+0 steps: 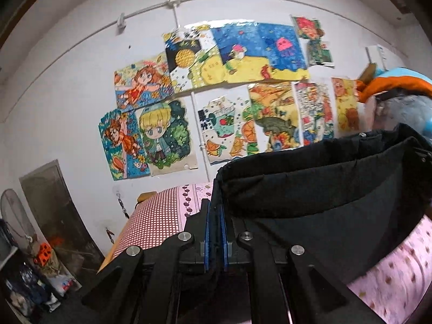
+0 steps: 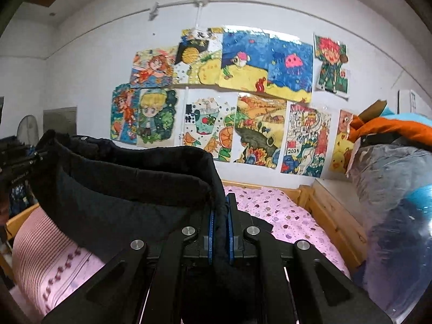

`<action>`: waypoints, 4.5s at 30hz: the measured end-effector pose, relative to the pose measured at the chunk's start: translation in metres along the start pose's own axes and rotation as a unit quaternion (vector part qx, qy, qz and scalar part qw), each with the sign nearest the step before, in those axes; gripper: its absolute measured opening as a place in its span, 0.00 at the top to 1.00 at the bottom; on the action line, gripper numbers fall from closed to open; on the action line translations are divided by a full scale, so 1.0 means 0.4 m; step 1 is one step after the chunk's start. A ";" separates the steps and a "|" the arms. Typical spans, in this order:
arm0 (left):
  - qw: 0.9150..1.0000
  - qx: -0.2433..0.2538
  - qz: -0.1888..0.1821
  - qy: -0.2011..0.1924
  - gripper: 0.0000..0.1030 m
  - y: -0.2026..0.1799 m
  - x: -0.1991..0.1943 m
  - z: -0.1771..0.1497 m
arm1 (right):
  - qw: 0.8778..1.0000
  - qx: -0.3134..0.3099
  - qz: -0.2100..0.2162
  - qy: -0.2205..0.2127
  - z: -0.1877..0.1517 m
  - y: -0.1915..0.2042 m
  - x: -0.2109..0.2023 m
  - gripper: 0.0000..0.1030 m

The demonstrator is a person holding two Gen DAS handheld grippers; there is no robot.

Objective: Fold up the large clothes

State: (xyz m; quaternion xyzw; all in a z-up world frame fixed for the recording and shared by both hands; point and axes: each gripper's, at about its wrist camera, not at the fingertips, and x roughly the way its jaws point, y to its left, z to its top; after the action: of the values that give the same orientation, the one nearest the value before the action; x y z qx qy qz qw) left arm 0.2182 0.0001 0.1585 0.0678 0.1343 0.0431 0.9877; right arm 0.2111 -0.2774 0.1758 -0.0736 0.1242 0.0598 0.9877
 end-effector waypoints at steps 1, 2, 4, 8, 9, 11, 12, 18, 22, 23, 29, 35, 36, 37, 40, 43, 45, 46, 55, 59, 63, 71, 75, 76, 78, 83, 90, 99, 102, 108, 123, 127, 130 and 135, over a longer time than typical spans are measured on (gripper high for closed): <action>1.000 -0.006 0.002 0.001 0.93 0.000 0.023 0.003 | 1.000 -0.003 -0.002 0.002 0.005 0.001 0.033 0.93; 1.000 -0.014 0.005 0.003 0.93 0.000 0.052 0.007 | 1.000 -0.005 -0.004 0.002 0.007 0.006 0.051 0.93; 0.999 -0.027 0.015 0.007 0.93 -0.004 0.107 0.013 | 1.000 -0.006 -0.006 0.001 0.015 0.009 0.104 0.93; 0.998 -0.044 0.033 0.015 0.93 -0.015 0.204 0.016 | 1.000 0.001 -0.011 0.005 0.025 0.008 0.211 0.93; 0.998 -0.043 0.038 0.019 0.93 -0.020 0.234 0.017 | 1.000 0.004 -0.011 0.006 0.025 0.007 0.236 0.93; 0.998 -0.044 0.041 0.027 0.93 -0.029 0.284 0.017 | 1.000 0.010 -0.011 0.017 0.024 -0.001 0.305 0.93; 0.998 -0.046 0.040 0.034 0.93 -0.033 0.316 0.015 | 0.999 0.020 -0.007 0.025 0.022 -0.010 0.333 0.93; 0.996 -0.060 0.028 0.065 0.93 -0.050 0.471 -0.009 | 0.991 0.092 0.025 0.090 -0.038 -0.064 0.541 0.93; 0.995 -0.051 0.043 0.075 0.93 -0.079 0.552 -0.027 | 0.990 0.089 0.024 0.106 -0.092 -0.056 0.622 0.93; 0.995 -0.048 0.046 0.078 0.93 -0.087 0.571 -0.032 | 0.989 0.093 0.025 0.111 -0.104 -0.056 0.644 0.93; 0.989 -0.051 0.048 0.130 0.90 -0.105 0.683 -0.081 | 0.989 0.067 0.013 0.132 -0.138 -0.049 0.736 0.93; 0.992 -0.068 -0.002 0.102 0.71 -0.080 0.630 -0.101 | 0.980 0.099 0.049 0.168 -0.203 -0.061 0.778 0.77; 0.995 -0.060 -0.005 0.083 0.45 -0.077 0.603 -0.099 | 0.978 0.109 0.051 0.168 -0.210 -0.070 0.774 0.66; 0.997 -0.053 -0.004 0.060 0.10 -0.073 0.573 -0.097 | 0.977 0.122 0.053 0.165 -0.210 -0.081 0.763 0.58; 0.999 -0.037 -0.002 0.003 0.00 -0.059 0.477 -0.105 | 0.979 0.137 0.065 0.140 -0.208 -0.104 0.715 0.35; 0.999 0.001 -0.028 0.020 0.00 -0.065 0.430 -0.117 | 0.980 0.124 0.071 0.140 -0.210 -0.108 0.651 0.31; 0.998 0.013 -0.049 0.030 0.00 -0.062 0.392 -0.145 | 0.979 0.114 0.087 0.141 -0.219 -0.102 0.596 0.20; 0.998 0.012 -0.059 0.033 0.00 -0.061 0.376 -0.158 | 0.978 0.104 0.108 0.143 -0.229 -0.092 0.559 0.17; 0.992 0.079 -0.056 0.084 0.00 -0.139 0.414 -0.237 | 0.956 0.040 0.180 0.229 -0.343 0.010 0.563 0.11; 0.996 0.051 -0.027 0.075 0.00 -0.133 0.475 -0.241 | 0.960 0.034 0.170 0.221 -0.337 0.027 0.625 0.10; 0.995 0.062 0.001 0.075 0.00 -0.148 0.535 -0.247 | 0.960 0.059 0.144 0.232 -0.328 0.023 0.690 0.10; 0.994 0.008 0.061 0.092 0.00 -0.107 0.642 -0.181 | 0.966 0.044 0.064 0.248 -0.315 0.031 0.776 0.10; 0.984 -0.067 0.084 0.138 0.00 -0.023 0.703 -0.174 | 0.964 0.046 0.039 0.257 -0.311 -0.001 0.832 0.10; 0.979 -0.093 0.094 0.153 0.00 0.004 0.720 -0.181 | 0.963 0.057 0.041 0.259 -0.312 -0.014 0.842 0.10; 0.971 -0.128 0.100 0.176 0.00 0.043 0.750 -0.204 | 0.962 0.081 0.046 0.255 -0.319 -0.044 0.852 0.10; 0.958 -0.181 0.059 0.216 0.00 0.088 0.821 -0.268 | 0.961 0.106 0.054 0.249 -0.361 -0.083 0.886 0.10; 0.952 -0.193 0.024 0.238 0.00 0.082 0.885 -0.309 | 0.958 0.134 0.074 0.243 -0.425 -0.083 0.936 0.04; 0.958 -0.176 0.038 0.223 0.00 0.060 0.867 -0.313 | 0.965 0.155 0.090 0.193 -0.449 -0.095 0.900 0.03; 0.960 -0.166 0.047 0.219 0.00 0.051 0.858 -0.313 | 0.966 0.159 0.093 0.184 -0.451 -0.100 0.888 0.03; 0.960 -0.161 0.051 0.223 0.00 0.052 0.852 -0.319 | 0.967 0.164 0.093 0.171 -0.445 -0.110 0.860 0.03; 0.962 -0.137 0.051 0.230 0.00 0.096 0.740 -0.307 | 0.973 0.120 0.014 0.198 -0.395 -0.167 0.735 0.03; 0.970 -0.092 0.042 0.220 0.00 0.115 0.676 -0.292 | 0.972 0.112 -0.006 0.208 -0.396 -0.216 0.697 0.03; 0.973 -0.079 0.018 0.215 0.00 0.138 0.639 -0.291 | 0.966 0.127 0.008 0.225 -0.410 -0.249 0.677 0.03; 0.973 -0.049 -0.015 0.223 0.00 0.173 0.611 -0.306 | 0.962 0.140 0.025 0.235 -0.432 -0.282 0.661 0.03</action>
State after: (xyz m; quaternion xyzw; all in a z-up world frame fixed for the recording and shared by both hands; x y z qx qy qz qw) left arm 0.4149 0.1087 -0.0118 0.0055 0.3502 0.0487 0.9354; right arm 0.4401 -0.3896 -0.0423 0.0567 0.3613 0.0474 0.9295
